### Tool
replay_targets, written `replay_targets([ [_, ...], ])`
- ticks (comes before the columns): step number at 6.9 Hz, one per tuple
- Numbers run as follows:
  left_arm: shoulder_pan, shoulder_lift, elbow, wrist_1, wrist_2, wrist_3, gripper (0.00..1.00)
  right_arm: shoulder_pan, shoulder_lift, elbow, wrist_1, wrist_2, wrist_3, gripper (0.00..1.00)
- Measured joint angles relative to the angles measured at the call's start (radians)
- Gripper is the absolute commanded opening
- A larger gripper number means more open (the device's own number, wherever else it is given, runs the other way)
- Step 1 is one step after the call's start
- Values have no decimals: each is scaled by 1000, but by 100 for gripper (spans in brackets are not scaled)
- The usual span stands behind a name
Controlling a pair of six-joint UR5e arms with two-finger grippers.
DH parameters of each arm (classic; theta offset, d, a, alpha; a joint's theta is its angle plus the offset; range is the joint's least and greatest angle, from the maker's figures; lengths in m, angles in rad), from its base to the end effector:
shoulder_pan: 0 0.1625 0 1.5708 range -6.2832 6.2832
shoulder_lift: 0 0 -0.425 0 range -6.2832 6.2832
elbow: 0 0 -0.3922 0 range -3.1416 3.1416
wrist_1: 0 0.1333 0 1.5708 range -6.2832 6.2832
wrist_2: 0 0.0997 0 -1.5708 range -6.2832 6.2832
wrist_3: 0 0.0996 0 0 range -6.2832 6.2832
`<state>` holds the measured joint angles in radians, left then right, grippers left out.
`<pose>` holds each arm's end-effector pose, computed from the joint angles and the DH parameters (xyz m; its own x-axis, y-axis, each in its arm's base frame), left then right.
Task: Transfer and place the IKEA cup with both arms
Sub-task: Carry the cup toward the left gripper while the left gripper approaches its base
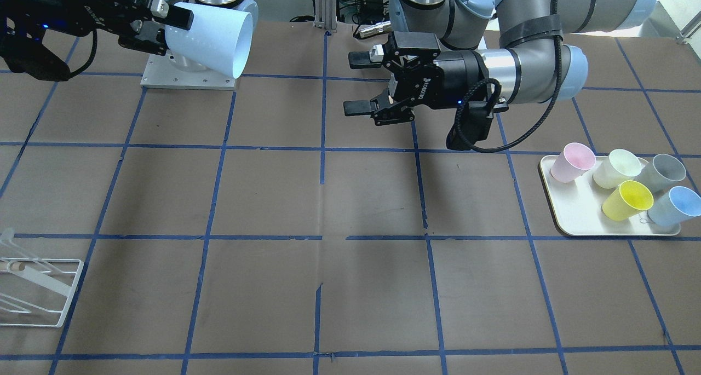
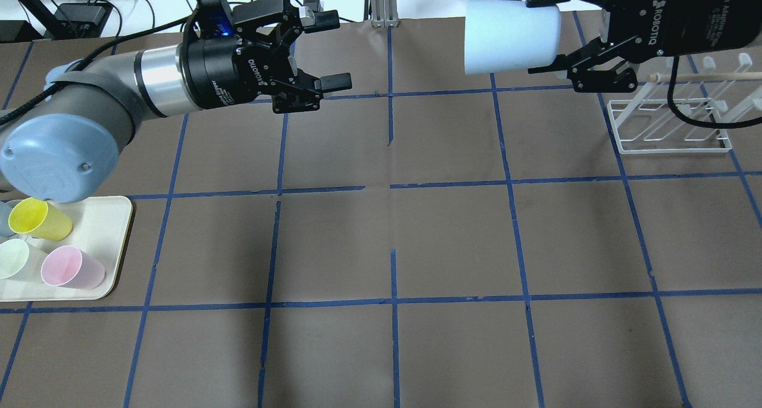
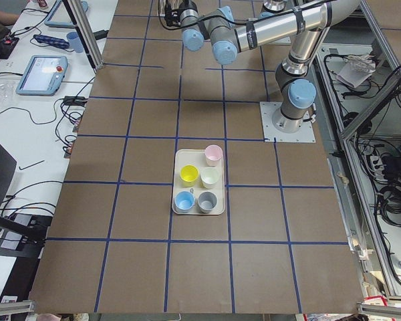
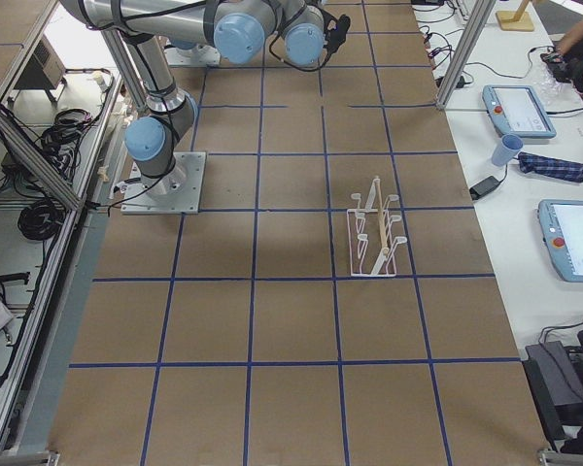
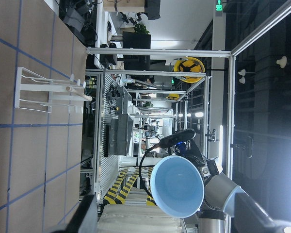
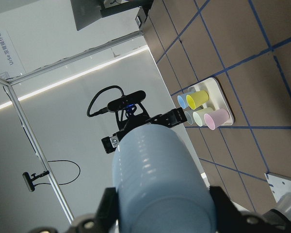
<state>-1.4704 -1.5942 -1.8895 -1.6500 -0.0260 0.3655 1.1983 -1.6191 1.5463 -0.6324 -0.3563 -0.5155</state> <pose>-0.1844 -0.4924 0.4174 0.0297 -0.0529 0.9982 -0.1093 0.9924 0.0559 0.0623 -0.4633 0.5171 -0.1730 0.3912 -0.9039 0.1731 0.9155 0.3631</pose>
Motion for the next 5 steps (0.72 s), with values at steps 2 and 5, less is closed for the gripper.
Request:
replay_targets([
  [2,-76,-38,-1,31,-61,0,100,49,2,1,6,27,0,46],
  [5,-132,-42,-3,63,-90,-3,100,87,4,1,5,38,-2,47],
])
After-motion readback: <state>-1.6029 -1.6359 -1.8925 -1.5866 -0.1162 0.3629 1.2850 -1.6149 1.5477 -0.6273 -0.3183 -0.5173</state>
